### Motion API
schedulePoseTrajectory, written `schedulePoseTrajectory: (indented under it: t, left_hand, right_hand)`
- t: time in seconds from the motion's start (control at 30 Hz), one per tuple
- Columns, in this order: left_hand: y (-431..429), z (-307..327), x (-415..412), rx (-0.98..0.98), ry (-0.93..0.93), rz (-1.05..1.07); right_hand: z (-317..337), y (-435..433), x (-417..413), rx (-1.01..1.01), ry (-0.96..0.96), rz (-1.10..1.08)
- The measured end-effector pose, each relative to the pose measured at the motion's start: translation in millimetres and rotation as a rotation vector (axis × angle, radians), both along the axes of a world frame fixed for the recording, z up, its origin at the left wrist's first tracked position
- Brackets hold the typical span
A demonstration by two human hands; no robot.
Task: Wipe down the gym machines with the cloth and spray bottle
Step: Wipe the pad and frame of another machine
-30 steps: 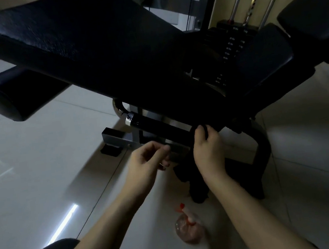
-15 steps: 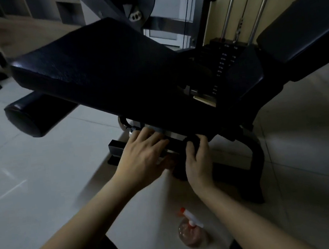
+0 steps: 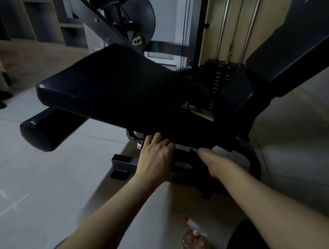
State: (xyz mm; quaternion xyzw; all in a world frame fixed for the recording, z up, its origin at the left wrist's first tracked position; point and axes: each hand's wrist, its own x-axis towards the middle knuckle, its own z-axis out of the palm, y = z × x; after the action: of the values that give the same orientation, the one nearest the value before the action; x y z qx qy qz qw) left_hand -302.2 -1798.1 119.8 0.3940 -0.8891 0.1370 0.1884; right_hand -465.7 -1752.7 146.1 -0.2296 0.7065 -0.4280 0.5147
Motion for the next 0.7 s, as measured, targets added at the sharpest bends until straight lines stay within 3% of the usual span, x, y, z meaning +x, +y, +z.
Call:
schedulePoseTrajectory:
  t: [0.13, 0.2, 0.3, 0.43, 0.5, 0.53, 0.6, 0.7]
  left_hand:
    - [1.8, 0.9, -2.1, -0.008, 0.047, 0.011]
    - [1.2, -0.7, -2.4, -0.008, 0.041, 0.008]
    - [-2.6, 0.2, -1.2, 0.007, 0.034, -0.001]
    - [-6.8, -0.3, 0.8, 0.032, 0.031, -0.016]
    - [-10.1, -3.2, 1.1, 0.031, 0.039, -0.030]
    - [-10.3, -4.7, 0.9, 0.031, 0.045, -0.038]
    - [-13.3, -7.8, 1.4, 0.033, 0.062, -0.064]
    - [-16.7, -10.4, 2.1, 0.012, 0.107, -0.108]
  right_hand:
    - [-6.6, 2.7, 10.0, -0.039, -0.109, -0.141]
    - [-20.5, 0.3, 14.2, -0.084, -0.042, -0.200]
    - [-32.1, 4.3, 19.9, -0.227, 0.257, -0.116]
    - [-50.8, 12.7, 10.4, -0.171, 0.971, -0.055]
    - [-55.5, 11.1, 7.4, -0.263, 1.155, -0.097]
    - [-58.1, 10.1, 7.5, -0.345, 1.142, -0.083]
    - [-60.2, 5.5, 17.0, -0.466, 0.931, -0.056]
    - [-57.4, -3.1, 23.5, -0.406, 0.714, -0.140]
